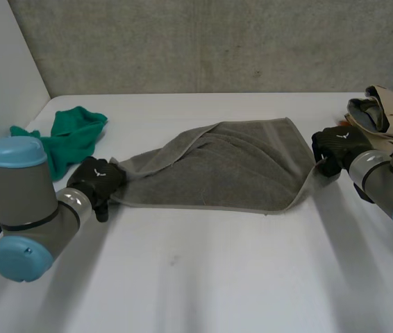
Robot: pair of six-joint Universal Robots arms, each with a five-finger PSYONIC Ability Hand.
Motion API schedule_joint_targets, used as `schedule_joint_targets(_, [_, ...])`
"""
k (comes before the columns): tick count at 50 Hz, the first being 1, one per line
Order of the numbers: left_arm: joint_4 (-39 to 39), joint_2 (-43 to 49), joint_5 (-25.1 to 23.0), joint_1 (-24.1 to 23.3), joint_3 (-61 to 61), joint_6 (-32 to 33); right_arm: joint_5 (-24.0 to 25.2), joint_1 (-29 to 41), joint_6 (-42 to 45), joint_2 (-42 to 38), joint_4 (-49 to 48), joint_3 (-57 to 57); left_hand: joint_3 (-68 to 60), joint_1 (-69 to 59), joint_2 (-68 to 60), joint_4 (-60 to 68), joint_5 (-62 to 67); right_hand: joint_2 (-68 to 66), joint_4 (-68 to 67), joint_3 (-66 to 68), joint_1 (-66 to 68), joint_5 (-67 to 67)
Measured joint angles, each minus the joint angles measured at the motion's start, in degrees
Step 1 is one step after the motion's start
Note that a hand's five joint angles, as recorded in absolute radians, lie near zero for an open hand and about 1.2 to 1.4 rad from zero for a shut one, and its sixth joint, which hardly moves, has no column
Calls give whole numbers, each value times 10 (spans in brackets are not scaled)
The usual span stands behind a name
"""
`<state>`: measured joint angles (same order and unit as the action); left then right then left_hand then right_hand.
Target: Fold the laundry.
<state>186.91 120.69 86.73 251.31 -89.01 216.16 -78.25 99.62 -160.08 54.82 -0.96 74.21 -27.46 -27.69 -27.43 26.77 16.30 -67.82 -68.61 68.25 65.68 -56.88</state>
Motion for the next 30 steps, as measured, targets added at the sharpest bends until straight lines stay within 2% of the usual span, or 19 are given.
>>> schedule_joint_targets(14, [56,53,-2,13,46,20,2,5,10,-3,-1,7,-3,-2,-4,14,20,0,0,0,0,-1])
schedule_joint_targets(17, [58,70,-4,13,61,34,0,5,11,-4,0,7,-73,-84,-81,84,88,0,0,0,0,-1])
schedule_joint_targets(18, [58,74,-4,13,64,38,0,4,11,-3,0,7,-134,-152,-133,144,146,0,0,0,0,-1])
schedule_joint_targets(19, [57,77,-6,13,68,42,0,4,12,-3,0,7,-252,-282,-265,261,261,0,0,0,0,-1])
schedule_joint_targets(21, [56,77,-9,12,72,47,-1,3,12,-1,1,8,-357,-387,-366,367,367,0,0,0,0,-1])
schedule_joint_targets(26, [40,37,-19,10,66,42,-6,-5,19,23,11,13,-405,-396,-410,416,397,0,0,0,0,-1])
schedule_joint_targets(30, [16,-45,-21,20,55,3,-11,-23,42,77,31,13,-405,-396,-410,416,397,0,0,0,0,-1])
